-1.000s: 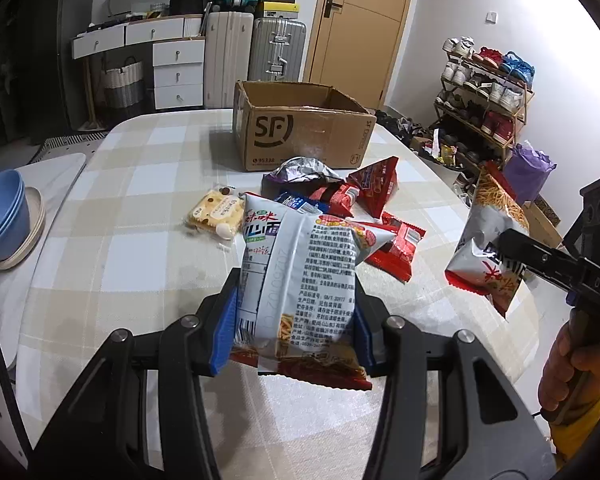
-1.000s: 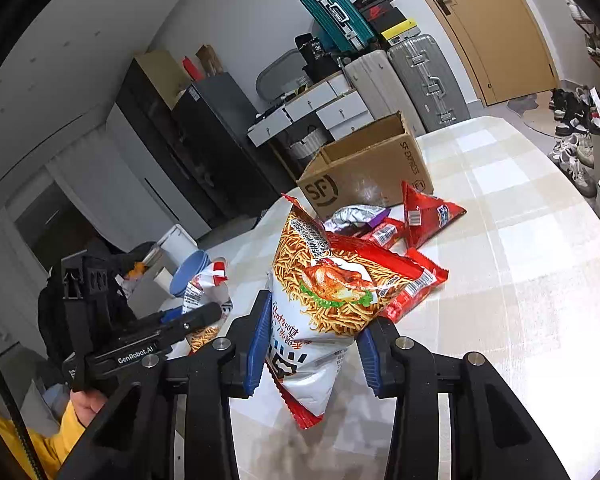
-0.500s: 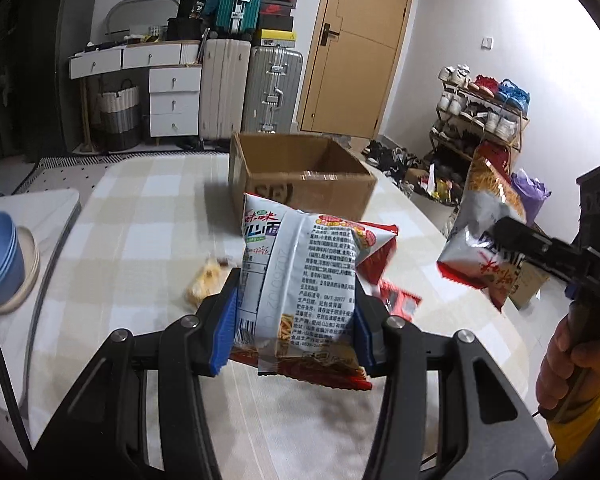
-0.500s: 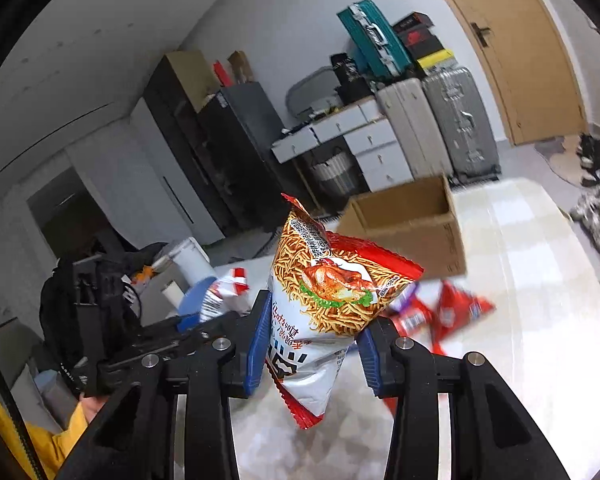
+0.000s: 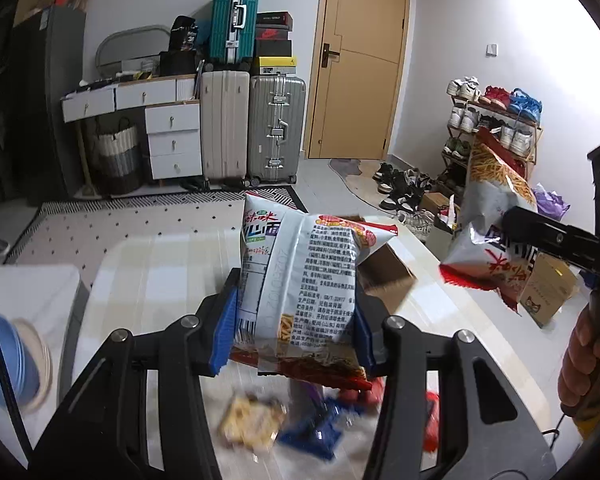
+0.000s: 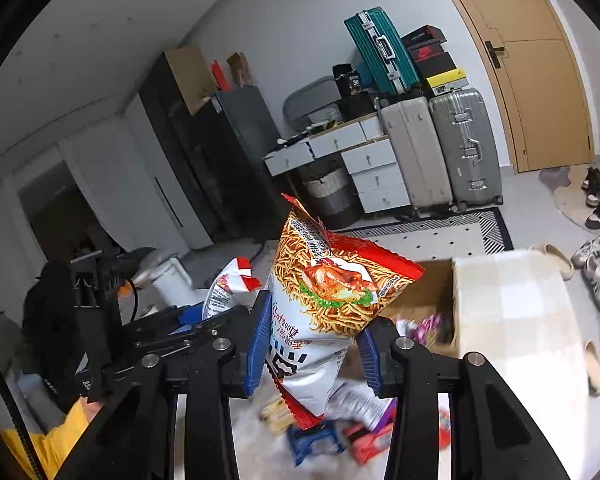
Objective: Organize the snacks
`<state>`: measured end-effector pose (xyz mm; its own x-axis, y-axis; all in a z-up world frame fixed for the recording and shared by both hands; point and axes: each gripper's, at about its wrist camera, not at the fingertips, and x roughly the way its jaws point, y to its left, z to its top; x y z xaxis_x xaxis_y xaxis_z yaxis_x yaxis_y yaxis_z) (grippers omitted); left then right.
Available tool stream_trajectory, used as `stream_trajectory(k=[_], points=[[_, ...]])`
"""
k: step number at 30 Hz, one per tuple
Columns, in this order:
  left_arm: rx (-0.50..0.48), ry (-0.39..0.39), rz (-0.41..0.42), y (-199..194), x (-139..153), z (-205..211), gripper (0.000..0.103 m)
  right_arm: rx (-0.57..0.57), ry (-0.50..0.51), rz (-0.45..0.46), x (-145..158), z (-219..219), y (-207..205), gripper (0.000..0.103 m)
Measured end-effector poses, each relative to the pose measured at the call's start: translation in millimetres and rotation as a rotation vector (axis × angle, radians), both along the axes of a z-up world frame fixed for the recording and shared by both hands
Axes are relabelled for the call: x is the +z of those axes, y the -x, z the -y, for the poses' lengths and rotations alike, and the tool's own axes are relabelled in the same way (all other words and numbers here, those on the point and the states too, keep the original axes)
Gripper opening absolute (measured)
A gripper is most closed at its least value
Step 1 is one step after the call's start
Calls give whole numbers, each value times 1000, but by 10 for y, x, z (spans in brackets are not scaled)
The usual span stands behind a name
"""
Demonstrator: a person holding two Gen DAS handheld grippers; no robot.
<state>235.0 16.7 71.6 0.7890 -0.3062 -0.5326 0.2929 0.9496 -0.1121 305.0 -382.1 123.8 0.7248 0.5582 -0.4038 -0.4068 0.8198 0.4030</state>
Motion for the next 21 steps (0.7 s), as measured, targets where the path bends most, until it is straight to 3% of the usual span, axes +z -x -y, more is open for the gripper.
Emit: stream_trajectory(k=[7, 21], points=[[31, 105, -60, -811, 57, 131, 45, -33, 25, -37, 28, -8, -666, 40], [33, 61, -161, -1808, -367, 514, 45, -72, 105, -140, -420, -15, -1540, 40]])
